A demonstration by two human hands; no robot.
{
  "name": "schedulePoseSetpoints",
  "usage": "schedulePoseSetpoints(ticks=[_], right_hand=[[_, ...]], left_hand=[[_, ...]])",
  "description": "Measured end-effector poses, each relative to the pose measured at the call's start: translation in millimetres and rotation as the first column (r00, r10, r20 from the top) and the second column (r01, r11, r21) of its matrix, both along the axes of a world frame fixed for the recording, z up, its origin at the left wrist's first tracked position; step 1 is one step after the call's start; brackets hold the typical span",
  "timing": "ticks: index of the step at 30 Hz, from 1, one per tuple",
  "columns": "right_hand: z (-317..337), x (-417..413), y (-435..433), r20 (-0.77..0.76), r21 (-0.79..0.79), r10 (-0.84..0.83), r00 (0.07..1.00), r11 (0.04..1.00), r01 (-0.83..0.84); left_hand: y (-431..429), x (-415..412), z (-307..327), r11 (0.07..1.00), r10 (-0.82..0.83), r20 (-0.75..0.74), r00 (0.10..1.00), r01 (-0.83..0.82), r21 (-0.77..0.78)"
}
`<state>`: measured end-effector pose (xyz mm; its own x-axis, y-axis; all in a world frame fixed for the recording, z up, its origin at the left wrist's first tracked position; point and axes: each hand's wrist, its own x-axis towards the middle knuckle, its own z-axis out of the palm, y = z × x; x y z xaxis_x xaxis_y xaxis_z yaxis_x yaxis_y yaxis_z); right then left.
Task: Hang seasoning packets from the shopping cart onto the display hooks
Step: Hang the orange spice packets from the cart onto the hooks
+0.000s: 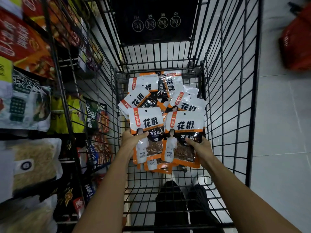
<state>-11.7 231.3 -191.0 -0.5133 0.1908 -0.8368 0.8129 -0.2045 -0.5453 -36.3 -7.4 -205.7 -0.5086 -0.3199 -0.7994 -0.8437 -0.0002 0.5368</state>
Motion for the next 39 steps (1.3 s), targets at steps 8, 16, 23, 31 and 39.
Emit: schedulePoseSetpoints(ticks=[8, 16, 23, 31, 39], right_hand=[[66.0, -15.4, -1.3, -0.16, 0.041, 0.127, 0.979, 0.992, -0.122], [155.8, -16.3, 7.6, -0.359, 0.119, 0.364, 0.86, 0.931, -0.344], [236.9, 16.2, 14.6, -0.472, 0.133, 0.58, 0.664, 0.791, -0.597], [329.0, 94.7, -19.4, -0.61, 0.113, 0.699, 0.373, 0.543, -0.832], [403.1, 223.9, -85.2, -0.746, 0.193, 0.665, 0.01, 0.231, -0.954]], left_hand=[[-5.4, 12.7, 61.0, 0.994, 0.021, -0.213, 0.977, -0.044, -0.103], [-13.9, 56.3, 185.6, 0.961, 0.054, -0.49, 0.87, -0.178, -0.21], [3.0, 159.2, 284.3, 0.888, 0.233, -0.673, 0.702, -0.436, -0.148], [24.4, 329.4, 379.4, 0.706, 0.36, -0.78, 0.512, -0.696, -0.131], [56.7, 532.9, 448.9, 0.453, 0.417, -0.817, 0.398, -0.87, -0.193]])
